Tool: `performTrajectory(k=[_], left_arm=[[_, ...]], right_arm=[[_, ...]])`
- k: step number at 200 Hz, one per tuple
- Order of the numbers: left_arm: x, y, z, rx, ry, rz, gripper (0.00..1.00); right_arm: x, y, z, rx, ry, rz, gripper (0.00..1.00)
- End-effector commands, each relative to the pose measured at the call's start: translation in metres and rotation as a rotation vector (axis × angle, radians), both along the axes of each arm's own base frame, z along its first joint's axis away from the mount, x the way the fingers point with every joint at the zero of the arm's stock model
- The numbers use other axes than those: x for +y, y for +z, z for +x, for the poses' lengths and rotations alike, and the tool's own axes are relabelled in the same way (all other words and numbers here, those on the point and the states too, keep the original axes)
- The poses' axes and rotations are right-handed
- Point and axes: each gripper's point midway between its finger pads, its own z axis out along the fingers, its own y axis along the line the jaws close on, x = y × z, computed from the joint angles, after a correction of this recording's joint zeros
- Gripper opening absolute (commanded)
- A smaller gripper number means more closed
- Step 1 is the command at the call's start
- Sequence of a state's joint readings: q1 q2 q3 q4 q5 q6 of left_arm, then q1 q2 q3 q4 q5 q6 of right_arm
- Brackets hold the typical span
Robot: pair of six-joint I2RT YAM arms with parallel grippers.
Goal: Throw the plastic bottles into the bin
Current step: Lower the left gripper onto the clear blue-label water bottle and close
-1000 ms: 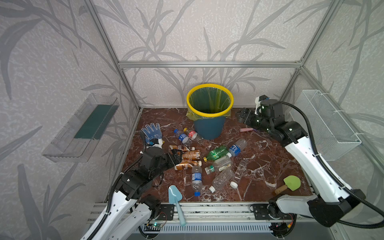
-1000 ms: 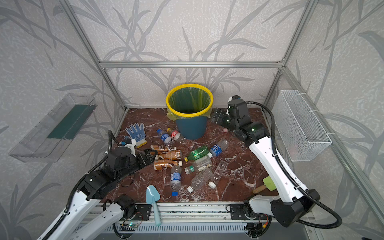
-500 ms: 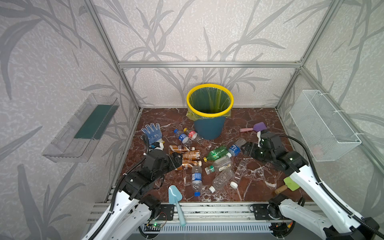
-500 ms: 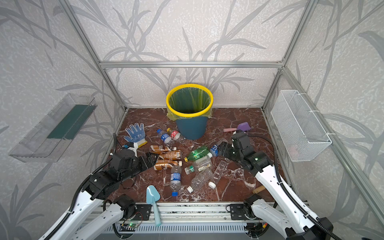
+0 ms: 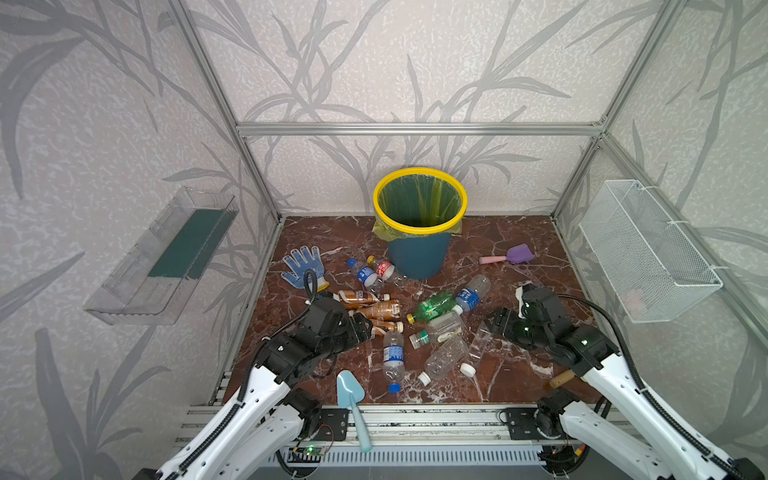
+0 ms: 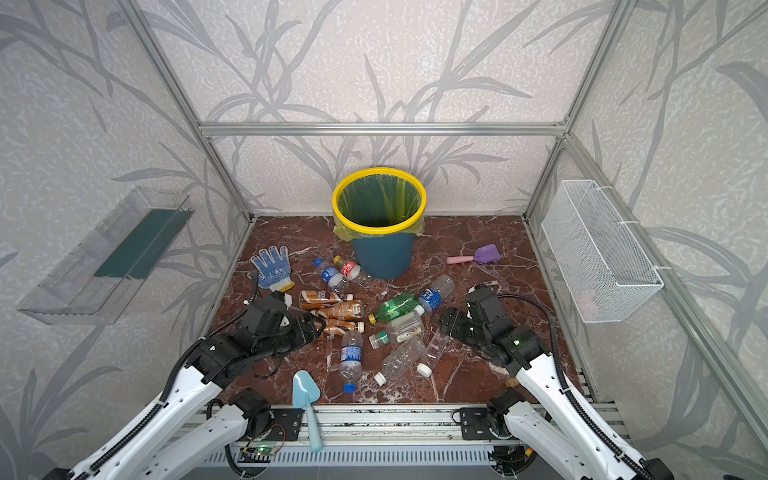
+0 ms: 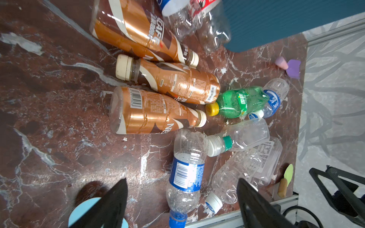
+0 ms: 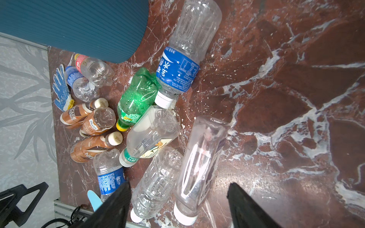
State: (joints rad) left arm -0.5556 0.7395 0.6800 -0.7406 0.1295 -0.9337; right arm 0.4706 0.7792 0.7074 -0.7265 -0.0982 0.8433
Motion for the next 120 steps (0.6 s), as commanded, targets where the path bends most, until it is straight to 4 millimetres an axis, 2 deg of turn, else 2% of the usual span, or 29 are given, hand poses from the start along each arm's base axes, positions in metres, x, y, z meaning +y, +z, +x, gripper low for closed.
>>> performTrajectory(k=[1,69,120], left_arm=[[-0.009,-0.01,-0.005,0.038,-0.026,0.008,0.85],[-0.045,-0.035,-0.009,0.101,-0.13,0.046,0.87],[-0.058,-0.054,-0.015,0.144,-0.159,0.076,0.86]], right_arm=[[0.001,-0.006,-0.006,0.02,0.002,0.017,0.78],[0.002,-0.013,-0.009,0.034,-0.005,0.023,0.78],[0.001,-0.013,-0.008,0.034,-0.012,0.024,0.77]])
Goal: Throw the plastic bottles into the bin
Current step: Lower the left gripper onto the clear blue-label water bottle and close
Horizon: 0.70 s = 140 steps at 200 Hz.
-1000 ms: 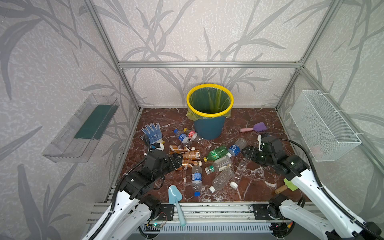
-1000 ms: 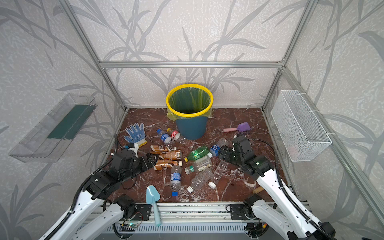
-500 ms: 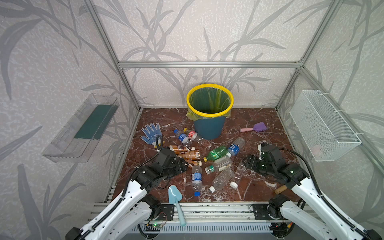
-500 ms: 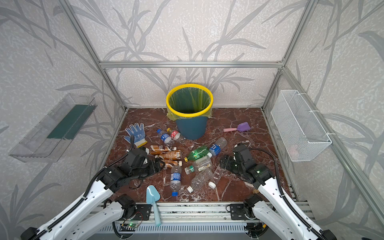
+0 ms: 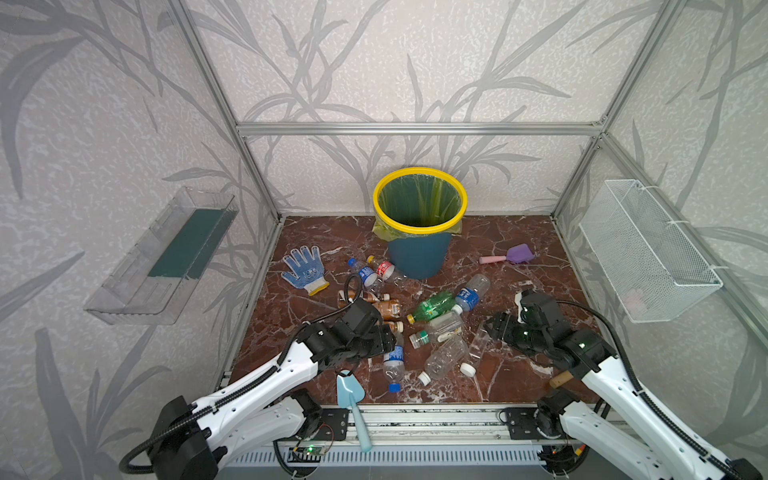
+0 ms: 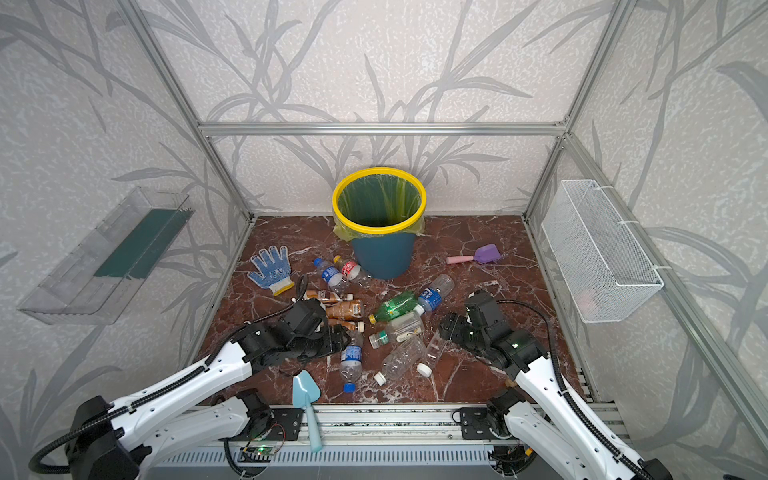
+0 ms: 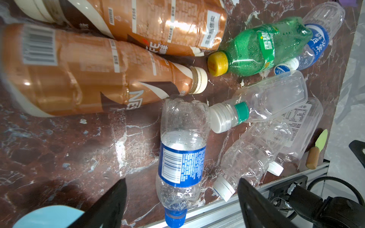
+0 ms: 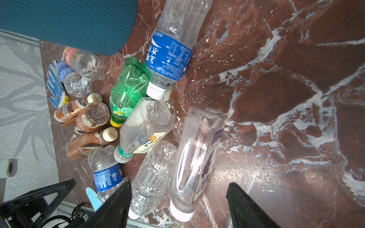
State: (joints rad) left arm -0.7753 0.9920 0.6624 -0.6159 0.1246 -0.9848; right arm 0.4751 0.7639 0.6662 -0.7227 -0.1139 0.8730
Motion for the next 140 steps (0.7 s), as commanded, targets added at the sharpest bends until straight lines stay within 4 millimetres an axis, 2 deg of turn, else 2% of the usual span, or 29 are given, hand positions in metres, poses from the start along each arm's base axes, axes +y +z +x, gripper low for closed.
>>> performTrajectory(k=[1,94,140], left_arm=[[-0.003,-0.009,0.0,0.011,0.015,0.008,0.87],[-0.021,-0.037,-0.007,0.08,-0.05,0.059,0.86],[-0.021,-0.052,-0.008,0.109,-0.068,0.113,0.83]], right_arm=[[0.001,0.0,-0.001,-0.003,-0.004,0.009,0.77],[-0.001,-0.006,-0.002,0.007,-0.009,-0.003,0.76],[-0.001,-0.007,-0.002,0.008,-0.004,-0.006,0.75]])
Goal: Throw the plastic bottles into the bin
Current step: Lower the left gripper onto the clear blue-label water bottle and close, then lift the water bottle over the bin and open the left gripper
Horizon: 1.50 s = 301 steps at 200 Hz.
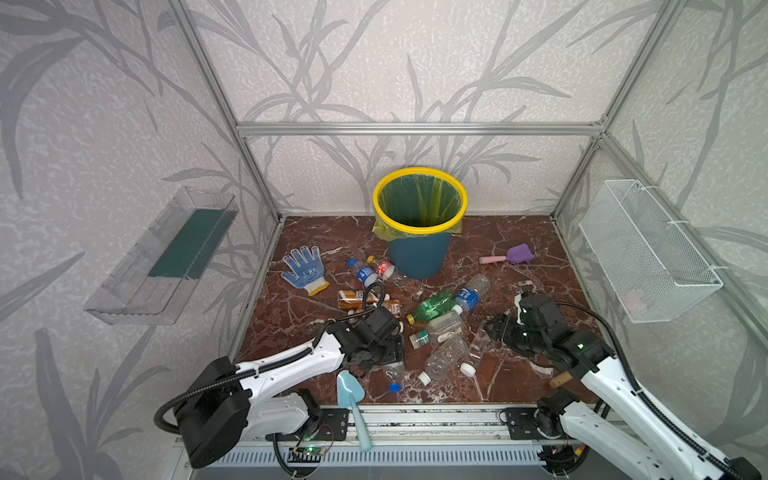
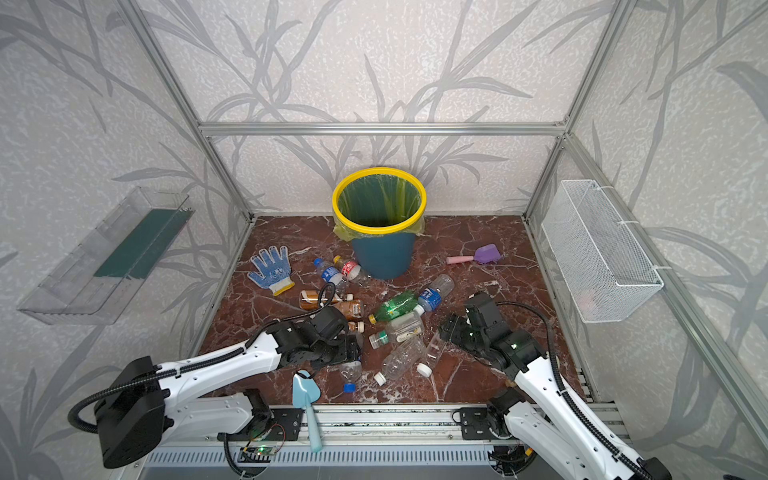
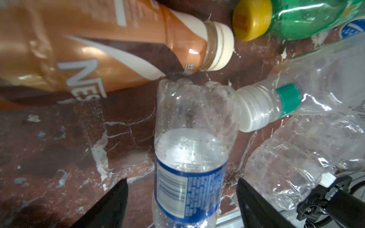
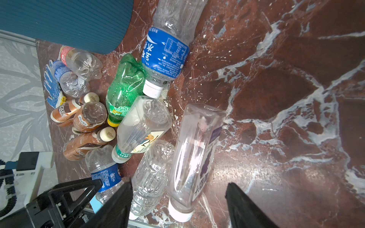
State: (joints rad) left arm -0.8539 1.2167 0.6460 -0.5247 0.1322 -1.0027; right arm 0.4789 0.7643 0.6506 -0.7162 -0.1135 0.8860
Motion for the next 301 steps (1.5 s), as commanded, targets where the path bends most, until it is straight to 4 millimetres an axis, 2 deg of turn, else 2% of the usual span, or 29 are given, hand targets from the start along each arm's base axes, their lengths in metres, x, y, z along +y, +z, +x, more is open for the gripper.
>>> performTrajectory(k=[1,75,105,120,144,174,192,206,222,230,232,246,250,253,257,262,268,273,281,291,301], left_arm=[[-0.002,-0.002,0.003,-0.006,-0.005,0.012,0.83],[-0.002,-0.017,0.002,0.026,-0.041,0.066,0.7],[0.0,-0.014,0.0,0.023,-0.044,0.069,0.58],[0.002,-0.009,0.0,0.01,-0.04,0.065,0.52],[0.005,0.007,0.001,-0.029,-0.034,0.042,0.48],[0.011,0.033,0.003,-0.089,-0.033,0.028,0.46],[0.011,0.056,0.009,-0.148,-0.045,0.009,0.46],[0.003,0.092,0.022,-0.249,-0.073,-0.02,0.46],[-0.014,0.156,0.045,-0.399,-0.157,-0.059,0.46],[-0.026,0.207,0.06,-0.499,-0.207,-0.083,0.46],[-0.028,0.213,0.064,-0.511,-0.221,-0.071,0.47],[-0.047,0.304,0.096,-0.702,-0.276,-0.074,0.49],[-0.053,0.327,0.106,-0.751,-0.283,-0.076,0.5],[-0.057,0.335,0.114,-0.769,-0.283,-0.074,0.51],[-0.061,0.366,0.123,-0.831,-0.281,-0.102,0.53],[-0.064,0.392,0.135,-0.886,-0.27,-0.124,0.57],[-0.062,0.423,0.15,-0.954,-0.232,-0.145,0.66],[-0.062,0.432,0.167,-0.968,-0.2,-0.145,0.7],[-0.054,0.457,0.184,-1.003,-0.138,-0.179,0.71],[-0.039,0.467,0.205,-1.011,-0.026,-0.163,0.75],[-0.029,0.475,0.214,-1.031,0.037,-0.152,0.83]], right_arm=[[-0.001,-0.002,-0.001,-0.005,0.003,-0.008,0.75],[-0.001,-0.006,-0.001,-0.002,0.007,-0.013,0.73],[-0.001,-0.006,-0.002,0.0,0.007,-0.013,0.73],[-0.001,-0.006,-0.001,-0.003,0.006,-0.012,0.72],[-0.001,-0.007,-0.001,-0.003,0.007,-0.012,0.71],[0.0,-0.007,0.0,-0.006,0.008,-0.012,0.71],[0.001,-0.007,0.001,-0.009,0.009,-0.01,0.71],[0.001,-0.006,0.002,-0.012,0.01,-0.007,0.71],[0.001,-0.003,0.002,-0.019,0.013,-0.009,0.71],[0.0,-0.001,0.003,-0.025,0.012,-0.009,0.71],[0.0,-0.001,0.002,-0.025,0.012,-0.009,0.71],[0.0,0.003,0.003,-0.034,0.011,-0.009,0.71],[0.0,0.004,0.003,-0.036,0.011,-0.008,0.71],[0.0,0.005,0.003,-0.038,0.012,-0.006,0.71],[0.0,0.006,0.003,-0.04,0.013,-0.006,0.71],[-0.001,0.008,0.002,-0.042,0.011,-0.008,0.71],[-0.001,0.01,0.002,-0.043,0.011,-0.01,0.71],[-0.002,0.012,0.001,-0.045,0.01,-0.008,0.71],[-0.003,0.015,0.0,-0.052,0.006,-0.008,0.71],[-0.005,0.02,-0.001,-0.063,0.0,-0.008,0.72],[-0.009,0.022,-0.003,-0.07,-0.01,-0.012,0.73]])
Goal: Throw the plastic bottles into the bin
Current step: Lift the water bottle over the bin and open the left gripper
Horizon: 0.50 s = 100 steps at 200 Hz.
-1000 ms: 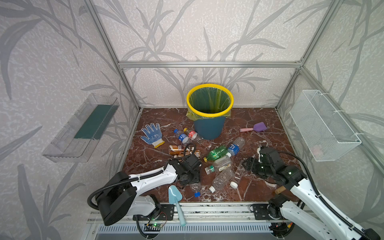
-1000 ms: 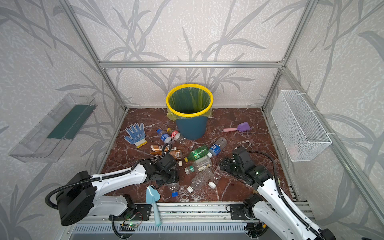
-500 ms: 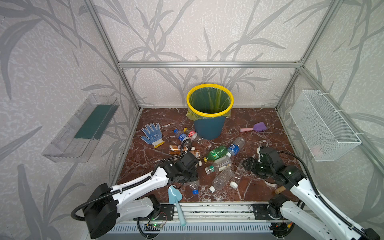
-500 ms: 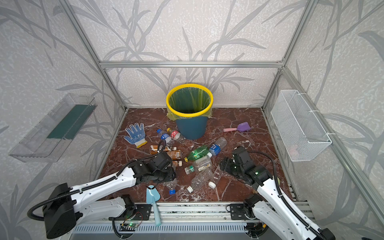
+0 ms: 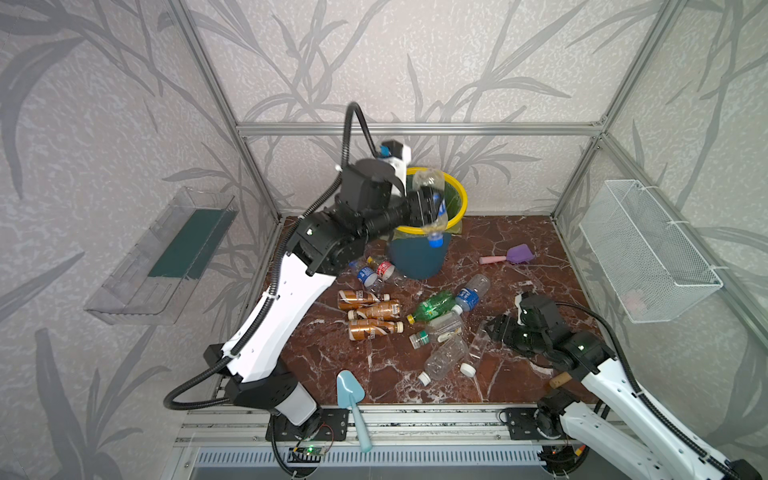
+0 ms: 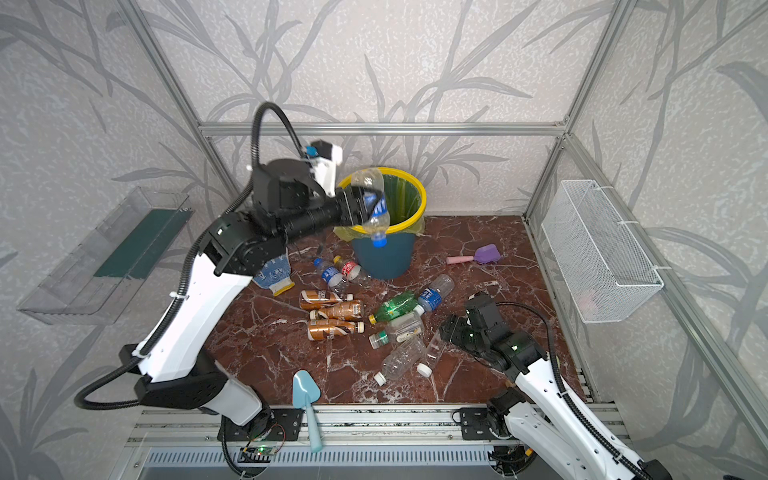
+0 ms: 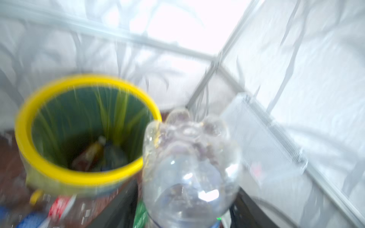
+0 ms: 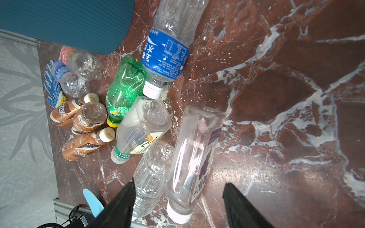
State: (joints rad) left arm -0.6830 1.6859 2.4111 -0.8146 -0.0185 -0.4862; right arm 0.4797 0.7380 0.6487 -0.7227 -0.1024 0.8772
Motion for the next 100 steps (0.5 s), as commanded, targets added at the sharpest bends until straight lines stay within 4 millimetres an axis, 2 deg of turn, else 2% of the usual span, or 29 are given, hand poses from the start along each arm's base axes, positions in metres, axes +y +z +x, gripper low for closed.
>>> performTrajectory(k=[1,27,48,57,60,93,100], left_arm=[[0.03,-0.013,0.03,0.041,0.152,0.08,0.83],[0.031,-0.014,0.034,0.035,0.17,0.058,0.88],[0.039,-0.03,0.028,0.083,0.193,0.074,0.88],[0.04,-0.044,0.025,0.107,0.189,0.086,0.87],[0.042,-0.042,0.022,0.1,0.186,0.076,0.87],[0.056,-0.097,-0.003,0.192,0.183,0.085,0.86],[0.059,-0.118,-0.008,0.227,0.184,0.095,0.86]], right_arm=[[-0.006,0.019,-0.002,-0.047,-0.012,-0.009,0.73],[-0.011,0.022,-0.006,-0.05,-0.015,-0.023,0.75],[-0.01,0.021,-0.008,-0.036,-0.005,-0.023,0.75],[-0.009,0.02,-0.008,-0.034,-0.001,-0.019,0.75],[-0.009,0.019,-0.008,-0.032,-0.002,-0.02,0.75],[-0.01,0.011,-0.011,-0.014,0.0,-0.026,0.75],[-0.01,0.009,-0.012,-0.007,0.002,-0.026,0.75]])
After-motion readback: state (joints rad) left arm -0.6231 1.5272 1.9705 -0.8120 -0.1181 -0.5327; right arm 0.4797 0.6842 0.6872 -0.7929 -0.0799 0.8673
